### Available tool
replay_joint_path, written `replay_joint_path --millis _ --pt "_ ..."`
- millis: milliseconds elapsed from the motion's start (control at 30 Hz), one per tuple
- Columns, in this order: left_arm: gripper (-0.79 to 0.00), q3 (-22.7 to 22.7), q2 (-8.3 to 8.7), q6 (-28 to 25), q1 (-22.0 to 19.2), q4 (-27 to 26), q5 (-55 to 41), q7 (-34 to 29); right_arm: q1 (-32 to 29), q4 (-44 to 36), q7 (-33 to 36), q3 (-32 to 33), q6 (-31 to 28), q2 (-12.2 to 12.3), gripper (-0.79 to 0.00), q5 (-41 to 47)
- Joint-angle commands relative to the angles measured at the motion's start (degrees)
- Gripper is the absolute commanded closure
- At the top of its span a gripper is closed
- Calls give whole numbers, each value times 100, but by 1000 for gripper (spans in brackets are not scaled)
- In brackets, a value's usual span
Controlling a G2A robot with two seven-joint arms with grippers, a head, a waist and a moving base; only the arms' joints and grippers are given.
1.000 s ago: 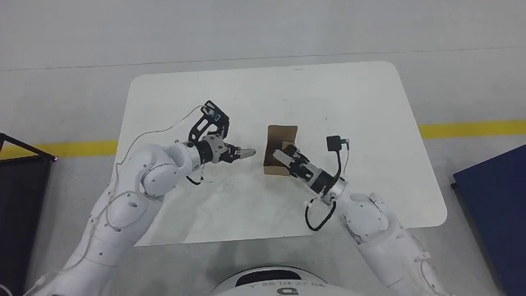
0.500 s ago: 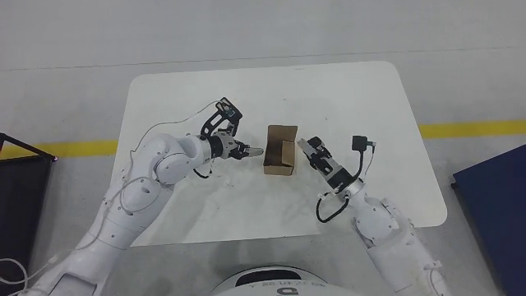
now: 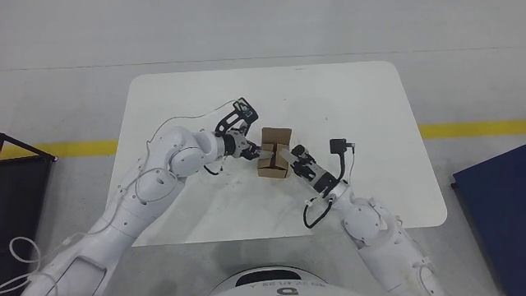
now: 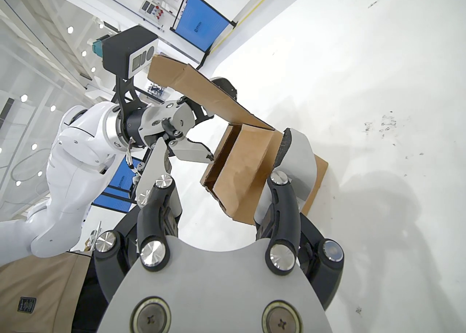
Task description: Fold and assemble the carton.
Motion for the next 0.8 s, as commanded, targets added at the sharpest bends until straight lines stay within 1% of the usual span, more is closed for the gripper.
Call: replay_joint_path --millis 0,133,233,400,467,633,767 --pt "-760 46 -17 5 -19 28 -22 -23 -14 -28 -5 4 7 3 -563 -56" --pt "-643 88 -43 -61 -15 32 -205 7 -74 -112 -41 28 39 12 -591 -189" --pt "-643 94 -49 -39 -24 40 -246 -70 -120 -176 -58 41 63 19 -619 -288" --pt "-662 22 -35 182 -22 -3 -265 -333 -135 -212 -48 35 81 23 -622 -370" --pt "-785 -37 -20 259 4 -65 -339 -485 -133 -207 -63 24 94 21 -622 -392" --pt "-785 -228 29 413 127 -228 -666 -821 -110 -182 -103 -12 109 13 -625 -430" --pt "-785 -530 100 525 295 -389 -936 -933 -98 -175 -135 -40 125 6 -622 -437"
